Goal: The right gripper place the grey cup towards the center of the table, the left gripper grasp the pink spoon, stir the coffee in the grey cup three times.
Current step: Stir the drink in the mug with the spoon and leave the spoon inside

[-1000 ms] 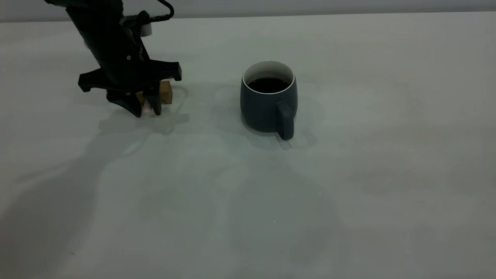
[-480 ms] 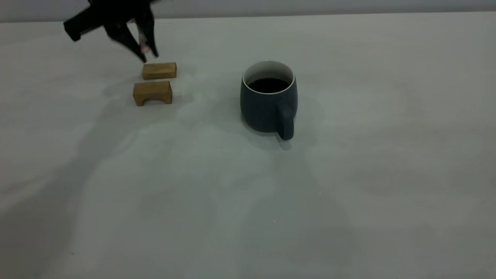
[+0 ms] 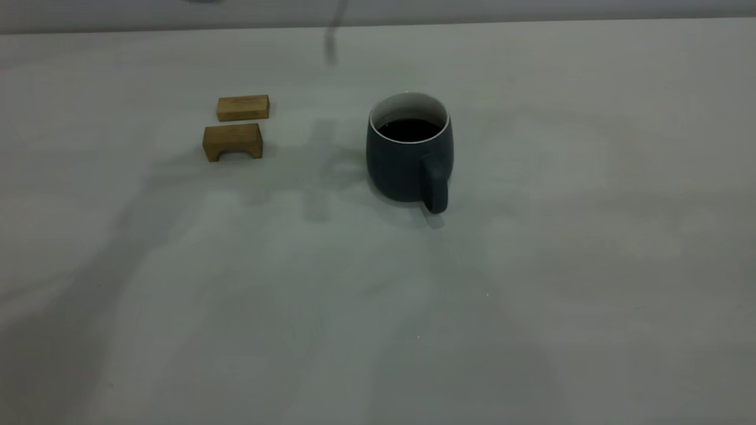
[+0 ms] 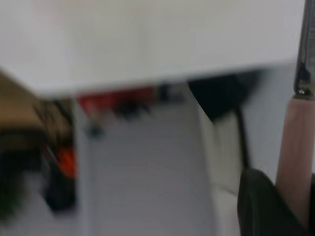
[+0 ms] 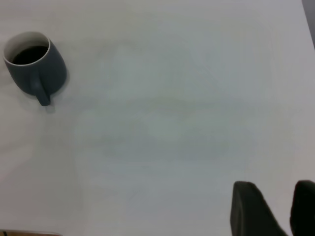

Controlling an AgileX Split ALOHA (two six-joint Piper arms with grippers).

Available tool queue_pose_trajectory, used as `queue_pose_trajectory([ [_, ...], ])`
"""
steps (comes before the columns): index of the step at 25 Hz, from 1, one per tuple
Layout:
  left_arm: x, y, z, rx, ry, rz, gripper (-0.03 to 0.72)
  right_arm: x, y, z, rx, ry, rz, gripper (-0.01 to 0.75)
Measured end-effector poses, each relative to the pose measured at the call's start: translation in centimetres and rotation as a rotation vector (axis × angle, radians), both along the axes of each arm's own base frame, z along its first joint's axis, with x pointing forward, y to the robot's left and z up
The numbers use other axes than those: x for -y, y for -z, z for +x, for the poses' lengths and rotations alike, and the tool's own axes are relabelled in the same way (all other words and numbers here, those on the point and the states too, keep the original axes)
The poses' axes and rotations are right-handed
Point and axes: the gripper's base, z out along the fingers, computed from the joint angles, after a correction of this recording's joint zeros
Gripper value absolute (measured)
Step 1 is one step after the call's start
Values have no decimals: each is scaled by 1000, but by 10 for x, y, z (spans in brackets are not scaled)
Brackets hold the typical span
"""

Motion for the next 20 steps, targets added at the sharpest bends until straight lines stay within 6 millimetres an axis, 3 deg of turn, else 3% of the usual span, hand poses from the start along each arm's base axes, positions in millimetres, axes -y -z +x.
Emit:
queue_pose_trajectory([
  [8,17,48,11,-179,-114,-231,158,0,0,0,0,0,0,237],
  [15,20,98,10,-275,-137,-220,158,0,0,0,0,0,0,237],
  [20,19,122,11,-226,-148,-172,158,0,0,0,0,0,0,237],
])
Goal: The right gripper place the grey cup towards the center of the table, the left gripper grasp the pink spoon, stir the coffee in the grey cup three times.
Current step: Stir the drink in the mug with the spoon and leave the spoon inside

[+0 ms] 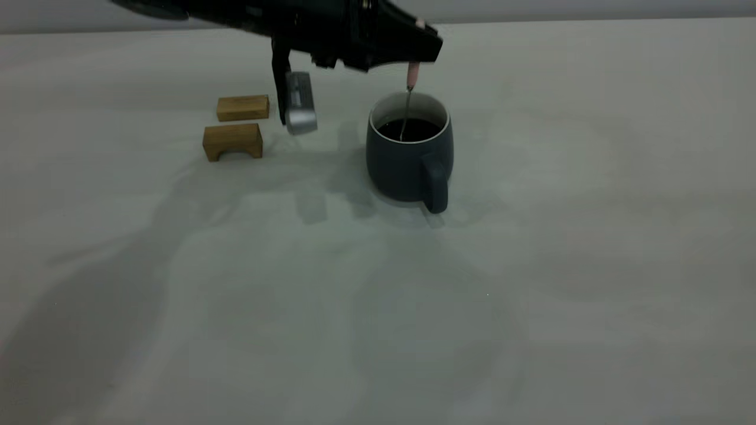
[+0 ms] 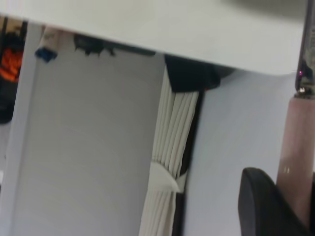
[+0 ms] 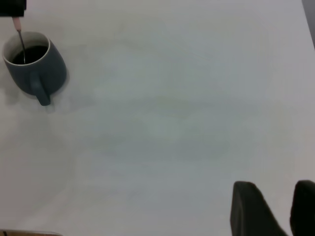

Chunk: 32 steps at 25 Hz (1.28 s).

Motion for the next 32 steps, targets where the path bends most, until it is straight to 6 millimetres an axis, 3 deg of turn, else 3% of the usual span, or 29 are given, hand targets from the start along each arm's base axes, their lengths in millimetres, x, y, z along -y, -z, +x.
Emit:
queue_pose_trajectory([
  [7,5,5,1,144,37,-58,158,0,0,0,0,0,0,237],
  [11,9,6,-5,3,42,-119,158,0,0,0,0,0,0,237],
  [16,8,9,-4,-115,-1,-77,158,0,0,0,0,0,0,237],
  [21,5,11,3,11,-8,13,158,0,0,0,0,0,0,237],
  [25,8,3,7,150,43,-16,158,0,0,0,0,0,0,237],
  [32,17,1,-4,-96,54,-59,158,0,0,0,0,0,0,237],
])
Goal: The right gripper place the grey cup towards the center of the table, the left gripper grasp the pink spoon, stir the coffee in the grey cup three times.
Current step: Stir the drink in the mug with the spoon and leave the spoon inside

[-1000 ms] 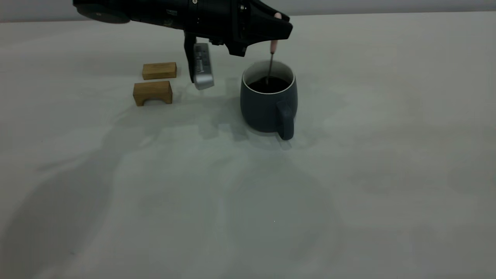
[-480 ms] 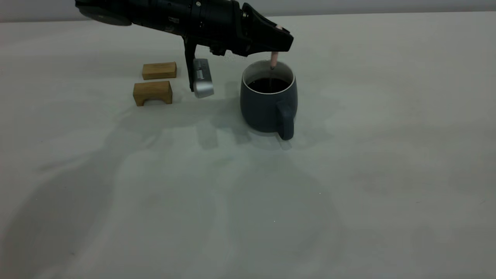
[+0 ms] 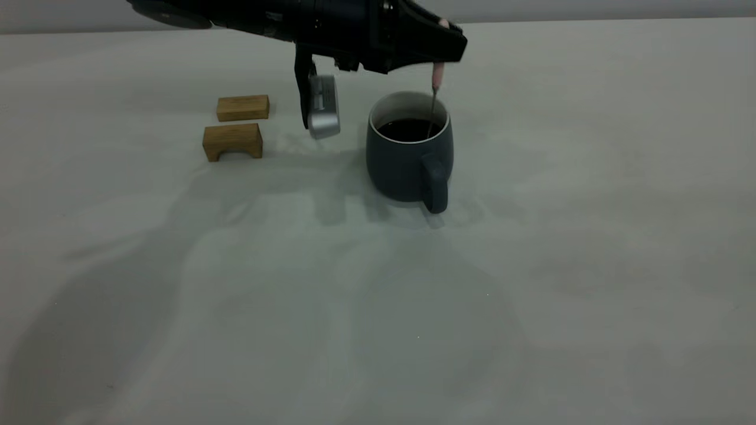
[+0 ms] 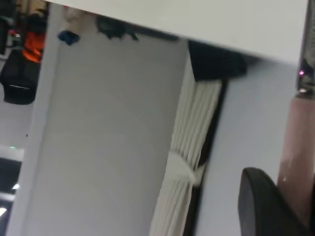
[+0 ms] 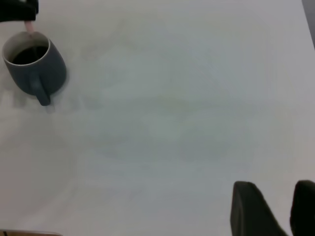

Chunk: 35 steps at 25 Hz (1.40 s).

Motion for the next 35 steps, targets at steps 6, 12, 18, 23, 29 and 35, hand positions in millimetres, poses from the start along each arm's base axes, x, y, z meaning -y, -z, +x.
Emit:
queue_pose_trajectory([
  [6,-9,8,4,4,-8,118,158,0,0,0,0,0,0,237],
  [12,-8,0,14,221,22,104,158,0,0,0,0,0,0,237],
  [18,3,-3,4,147,68,16,158,0,0,0,0,0,0,237],
  [23,0,0,-2,39,112,59,158,0,0,0,0,0,0,237],
  [29,-15,0,6,114,150,136,158,0,0,0,0,0,0,237],
  [35,-14,-2,8,197,184,141,182,0,0,0,0,0,0,237],
])
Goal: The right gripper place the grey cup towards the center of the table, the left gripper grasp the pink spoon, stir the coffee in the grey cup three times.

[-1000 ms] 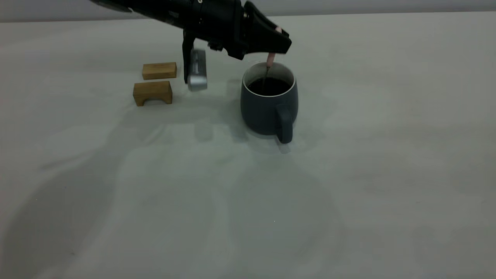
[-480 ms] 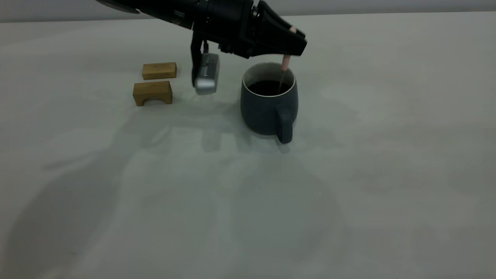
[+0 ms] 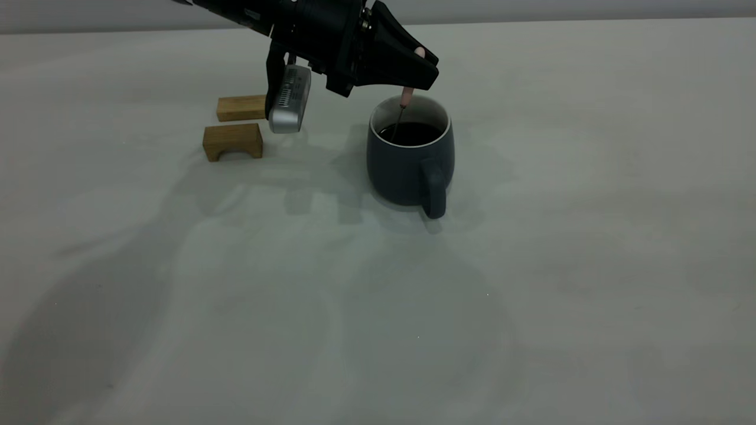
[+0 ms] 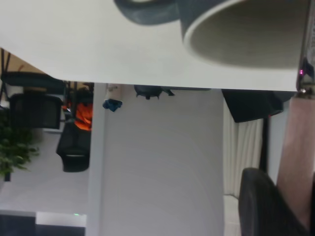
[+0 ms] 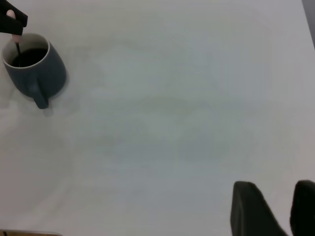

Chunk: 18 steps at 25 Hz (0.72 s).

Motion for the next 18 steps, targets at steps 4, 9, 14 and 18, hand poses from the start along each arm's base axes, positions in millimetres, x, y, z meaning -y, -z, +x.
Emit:
queue_pose_trajectory([
  [4,0,0,0,64,40,2,309,0,0,0,0,0,0,237],
  [9,-5,-8,4,236,218,110,410,0,0,0,0,0,0,237],
  [14,-25,-62,8,473,598,326,420,0,0,0,0,0,0,237],
  [18,-48,-132,18,796,910,585,421,0,0,0,0,0,0,237],
])
